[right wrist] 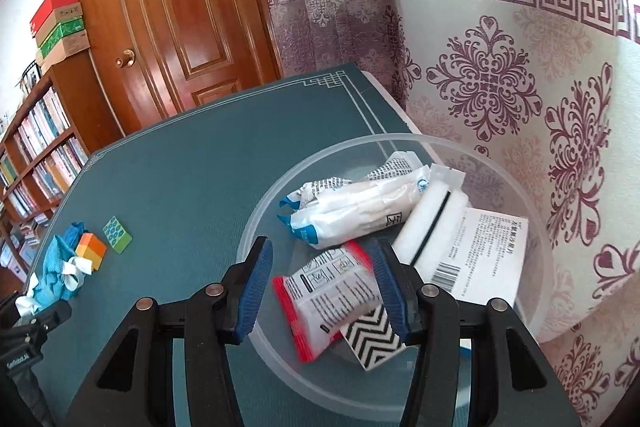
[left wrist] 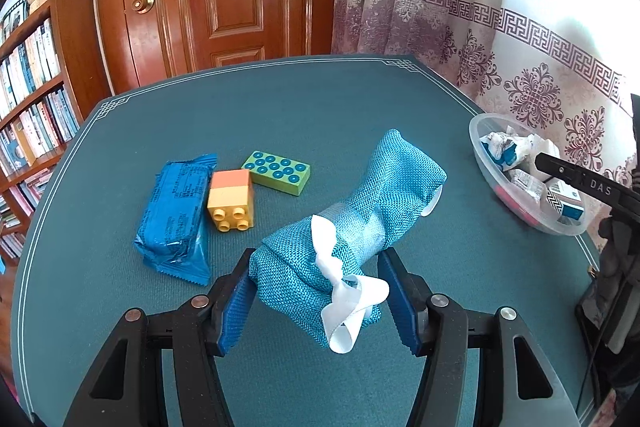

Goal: Organize objects
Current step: 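Lower the light-blue towel into the bowl and open the left gripper, then withdraw both grippers from the bowl toward the blue packet and blocks, then grasp the blue snack packet with the left gripper while the right gripper grasps the orange-yellow block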

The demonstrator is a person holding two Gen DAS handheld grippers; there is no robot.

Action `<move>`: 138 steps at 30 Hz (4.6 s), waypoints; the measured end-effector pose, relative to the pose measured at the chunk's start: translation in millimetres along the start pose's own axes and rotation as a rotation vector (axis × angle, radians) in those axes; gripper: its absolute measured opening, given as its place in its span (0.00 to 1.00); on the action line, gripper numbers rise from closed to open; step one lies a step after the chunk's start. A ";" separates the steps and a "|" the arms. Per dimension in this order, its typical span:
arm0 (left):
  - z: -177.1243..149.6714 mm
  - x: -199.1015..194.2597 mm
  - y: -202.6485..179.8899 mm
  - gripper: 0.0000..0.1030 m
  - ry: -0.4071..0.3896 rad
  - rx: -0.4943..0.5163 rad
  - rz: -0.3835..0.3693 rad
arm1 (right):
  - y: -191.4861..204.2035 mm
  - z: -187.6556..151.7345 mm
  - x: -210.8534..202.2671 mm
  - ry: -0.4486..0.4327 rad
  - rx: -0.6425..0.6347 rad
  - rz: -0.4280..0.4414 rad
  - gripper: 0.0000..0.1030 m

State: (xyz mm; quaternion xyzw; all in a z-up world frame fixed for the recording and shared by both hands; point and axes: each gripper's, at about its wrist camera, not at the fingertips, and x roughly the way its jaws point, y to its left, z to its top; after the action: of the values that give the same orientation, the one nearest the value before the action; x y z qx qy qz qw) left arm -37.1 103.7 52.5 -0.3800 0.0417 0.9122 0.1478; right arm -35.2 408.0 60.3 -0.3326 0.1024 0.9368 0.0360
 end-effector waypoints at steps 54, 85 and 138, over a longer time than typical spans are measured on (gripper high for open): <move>80.2 57.8 -163.8 0.95 -0.026 0.140 -0.199 | -42.7 -57.0 -60.1 -0.011 0.044 0.053 0.52; 41.9 14.0 -85.2 0.99 -0.124 0.170 0.048 | 37.0 -79.8 -49.3 0.090 -0.059 0.113 0.59; 17.0 41.0 118.3 0.46 0.005 -0.236 0.138 | 134.7 -100.8 -2.9 0.175 -0.163 0.187 0.60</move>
State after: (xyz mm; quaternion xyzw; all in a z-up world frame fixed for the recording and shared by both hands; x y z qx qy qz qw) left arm -111.6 3.9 31.3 -0.3930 -0.0393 0.9179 0.0387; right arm 10.8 254.7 8.3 -0.4038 0.0592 0.9087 -0.0876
